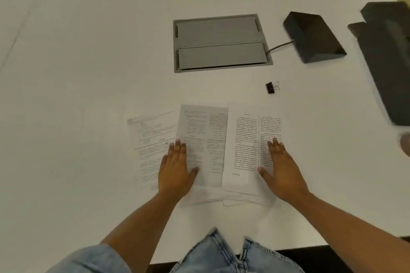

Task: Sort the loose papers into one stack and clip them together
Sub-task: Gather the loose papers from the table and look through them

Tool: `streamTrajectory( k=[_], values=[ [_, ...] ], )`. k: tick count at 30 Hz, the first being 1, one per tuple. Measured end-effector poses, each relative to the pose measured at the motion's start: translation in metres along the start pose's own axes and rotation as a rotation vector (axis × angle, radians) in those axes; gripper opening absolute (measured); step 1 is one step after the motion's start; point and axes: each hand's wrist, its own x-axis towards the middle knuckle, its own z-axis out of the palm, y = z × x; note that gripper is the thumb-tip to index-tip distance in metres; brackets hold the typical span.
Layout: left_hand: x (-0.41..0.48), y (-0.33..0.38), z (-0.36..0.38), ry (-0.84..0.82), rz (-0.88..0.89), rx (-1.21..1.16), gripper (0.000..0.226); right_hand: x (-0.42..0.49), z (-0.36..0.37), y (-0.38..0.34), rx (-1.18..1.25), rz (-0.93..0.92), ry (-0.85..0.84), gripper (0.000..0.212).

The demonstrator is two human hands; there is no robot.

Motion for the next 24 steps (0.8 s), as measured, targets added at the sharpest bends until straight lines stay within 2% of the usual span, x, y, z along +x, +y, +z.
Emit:
streamTrajectory(
  k=[5,9,11,15,17,18,20,23,24],
  values=[
    [0.005,-0.001,0.004,0.020,-0.090,-0.072,0.098,-0.009,0.001,0.002,0.026,0.149,-0.038,0.095],
    [0.007,0.004,0.001,0.059,-0.196,-0.132,0.106,-0.004,-0.007,-0.001,0.109,0.436,0.054,0.094],
    [0.004,0.007,0.000,0.082,-0.281,-0.194,0.109,-0.001,-0.011,-0.003,0.098,0.564,0.045,0.096],
    [0.005,0.014,-0.007,0.091,-0.376,-0.226,0.111,0.005,-0.014,-0.004,0.083,0.648,-0.010,0.095],
    [0.007,0.018,-0.012,0.062,-0.429,-0.334,0.112,0.008,-0.014,-0.002,0.152,0.683,-0.014,0.094],
    [0.009,0.019,-0.014,0.050,-0.462,-0.430,0.108,0.010,-0.014,-0.001,0.214,0.713,-0.008,0.092],
    [0.011,0.019,-0.016,0.023,-0.488,-0.589,0.082,0.012,-0.017,0.001,0.386,0.788,0.024,0.084],
    [0.008,0.019,-0.020,0.007,-0.436,-0.742,0.026,0.009,-0.020,0.006,0.665,0.846,0.044,0.054],
    [0.006,0.018,-0.020,0.016,-0.423,-0.786,0.017,0.007,-0.022,0.008,0.722,0.840,0.048,0.040]
  ],
)
